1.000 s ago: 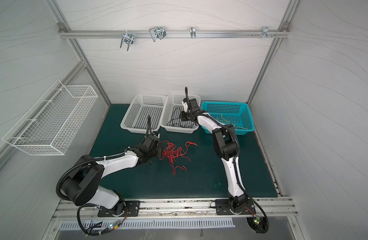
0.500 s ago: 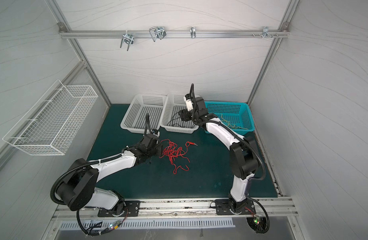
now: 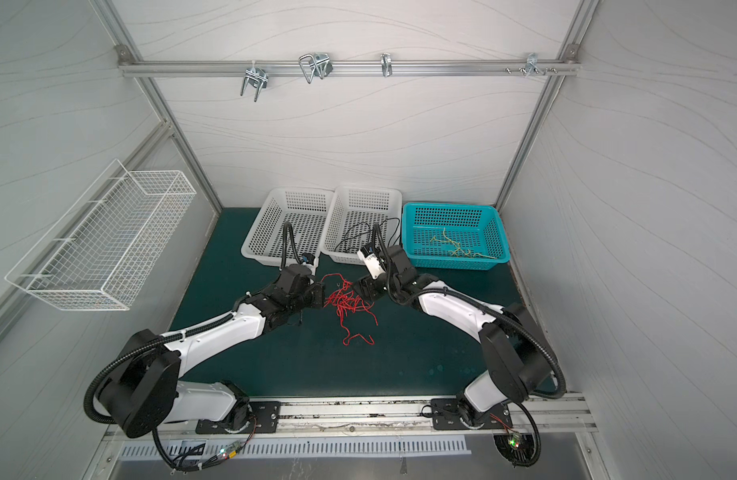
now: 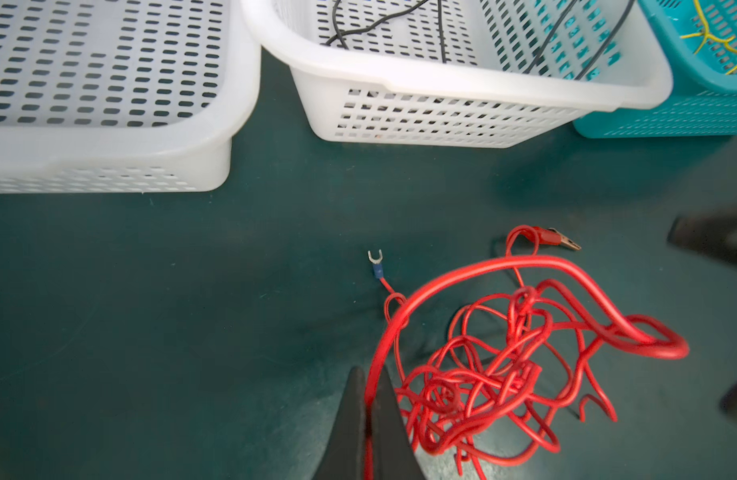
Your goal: Untangle the cables
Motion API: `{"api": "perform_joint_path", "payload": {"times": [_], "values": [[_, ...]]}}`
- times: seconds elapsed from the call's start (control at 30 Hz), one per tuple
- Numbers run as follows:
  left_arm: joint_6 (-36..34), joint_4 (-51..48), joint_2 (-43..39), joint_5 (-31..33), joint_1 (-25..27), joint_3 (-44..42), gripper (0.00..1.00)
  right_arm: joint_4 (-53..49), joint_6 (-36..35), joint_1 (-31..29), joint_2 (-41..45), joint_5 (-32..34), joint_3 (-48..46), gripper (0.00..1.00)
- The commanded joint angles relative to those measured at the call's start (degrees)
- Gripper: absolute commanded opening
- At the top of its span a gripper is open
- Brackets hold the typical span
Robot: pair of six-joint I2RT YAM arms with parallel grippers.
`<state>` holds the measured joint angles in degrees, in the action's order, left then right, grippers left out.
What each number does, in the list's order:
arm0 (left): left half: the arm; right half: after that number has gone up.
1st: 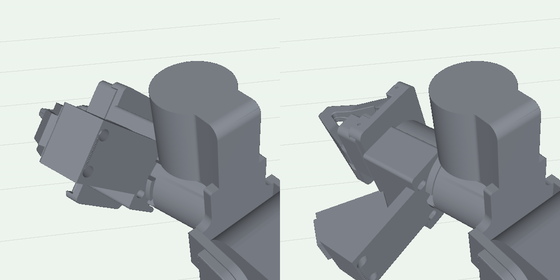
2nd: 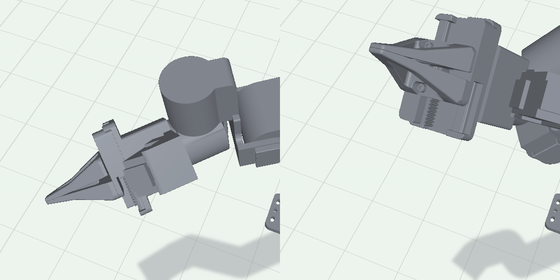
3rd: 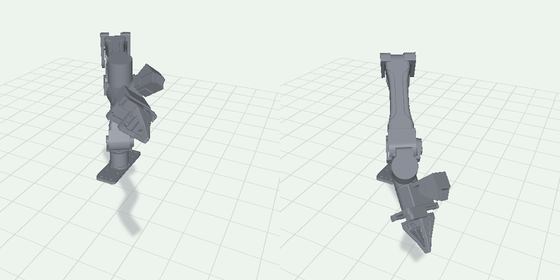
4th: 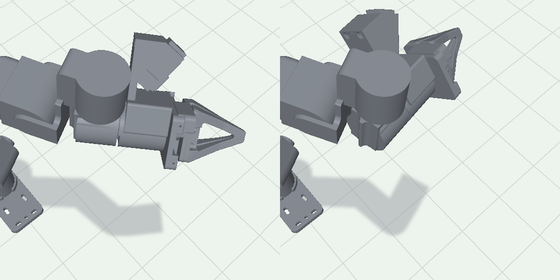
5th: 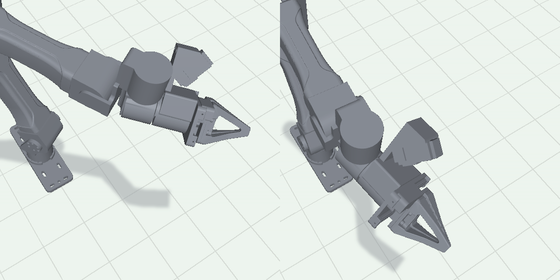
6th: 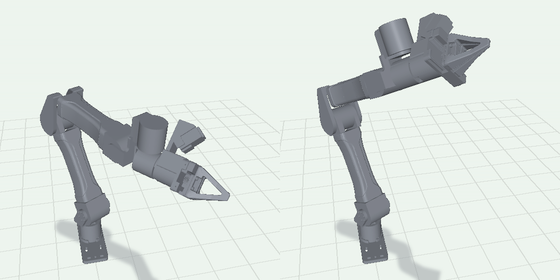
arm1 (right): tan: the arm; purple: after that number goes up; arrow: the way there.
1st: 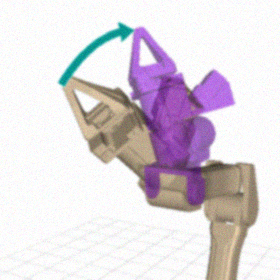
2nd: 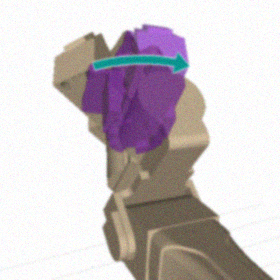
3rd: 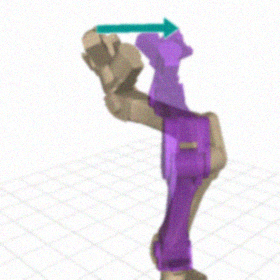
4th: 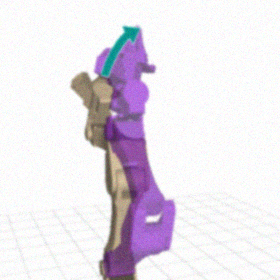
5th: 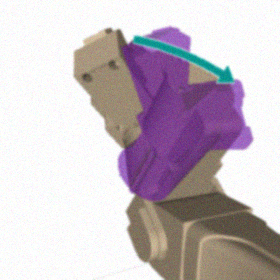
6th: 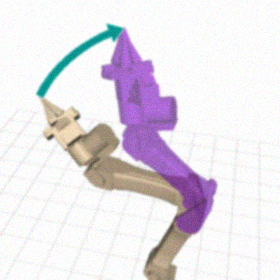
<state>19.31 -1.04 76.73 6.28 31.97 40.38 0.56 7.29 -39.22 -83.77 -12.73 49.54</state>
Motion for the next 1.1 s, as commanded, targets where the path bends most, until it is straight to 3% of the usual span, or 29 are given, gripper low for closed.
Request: {"api": "perform_joint_path", "payload": {"times": [0.0, 0.13, 0.53, 0.8, 0.93, 1.07], "values": [[0.50, 2.01, -1.95, -1.67, -0.20, 2.12, 0.00, 4.67, 2.73, -0.24, 2.61, -0.84, -1.46, 0.63], [1.56, 3.22, -3.35, -2.77, -0.22, 2.06, 0.00, 1.93, 3.10, -0.98, 1.22, -0.95, -0.73, 0.57], [3.56, -1.14, -5.47, 0.79, -0.16, 3.08, 0.00, 0.97, 8.58, -5.52, 2.39, 7.35, -7.76, 0.64], [5.80, -1.93, -6.14, 1.41, -0.16, 2.09, 0.00, 4.77, 10.46, -7.00, -0.60, 7.72, -9.40, 0.63], [6.69, -2.64, -6.16, 1.36, -0.17, 2.07, 0.00, 7.35, 11.52, -7.01, -3.49, 6.58, -8.75, 0.50], [6.97, -4.72, -6.53, 2.70, -0.15, 2.74, 0.00, 7.56, 12.72, -7.01, -5.59, 7.51, -7.93, 0.16]]}}
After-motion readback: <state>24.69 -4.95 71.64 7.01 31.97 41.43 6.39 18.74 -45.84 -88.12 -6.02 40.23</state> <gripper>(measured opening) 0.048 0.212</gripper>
